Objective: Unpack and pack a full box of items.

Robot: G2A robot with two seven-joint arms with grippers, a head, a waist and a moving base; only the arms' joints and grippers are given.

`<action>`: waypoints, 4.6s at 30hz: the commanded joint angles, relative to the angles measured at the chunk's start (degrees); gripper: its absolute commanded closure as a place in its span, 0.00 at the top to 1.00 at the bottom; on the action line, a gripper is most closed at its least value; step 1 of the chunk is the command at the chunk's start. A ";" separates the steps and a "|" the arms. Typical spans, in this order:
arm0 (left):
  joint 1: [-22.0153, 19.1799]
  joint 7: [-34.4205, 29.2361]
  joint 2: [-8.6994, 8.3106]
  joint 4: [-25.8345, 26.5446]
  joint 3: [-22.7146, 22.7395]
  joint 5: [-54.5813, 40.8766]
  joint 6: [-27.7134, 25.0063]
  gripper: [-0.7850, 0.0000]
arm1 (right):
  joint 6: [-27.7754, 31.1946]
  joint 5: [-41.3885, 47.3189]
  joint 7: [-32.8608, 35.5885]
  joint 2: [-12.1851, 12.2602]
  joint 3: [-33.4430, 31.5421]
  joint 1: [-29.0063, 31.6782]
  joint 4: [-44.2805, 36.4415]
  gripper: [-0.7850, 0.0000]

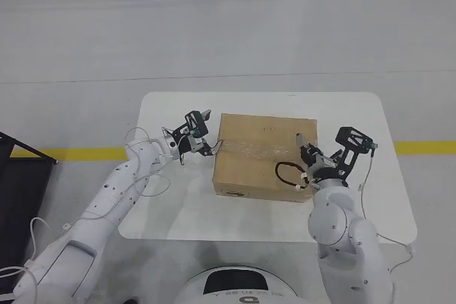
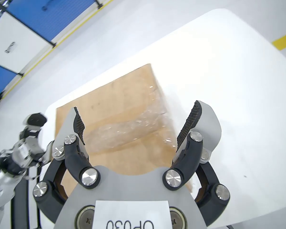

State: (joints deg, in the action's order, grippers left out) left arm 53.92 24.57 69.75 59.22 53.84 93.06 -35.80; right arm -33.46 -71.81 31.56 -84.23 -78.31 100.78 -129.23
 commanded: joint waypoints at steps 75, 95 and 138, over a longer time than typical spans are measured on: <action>0.00 0.00 0.00 0.00 0.00 0.00 0.00 1.00 | 10.89 44.89 22.17 1.85 9.30 -35.83 37.00 0.00; 0.00 0.00 0.00 0.00 0.00 0.00 0.00 1.00 | 4.67 43.28 27.48 4.06 6.59 -33.09 35.04 0.00; 0.00 0.00 0.00 0.00 0.00 0.00 0.00 1.00 | 4.08 35.63 31.35 9.34 0.43 -21.38 18.20 0.00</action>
State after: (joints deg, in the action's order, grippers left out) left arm 53.92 24.57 69.75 59.22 53.84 93.06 -35.80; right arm -29.54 -36.25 61.61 -75.02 -77.88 79.44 -111.11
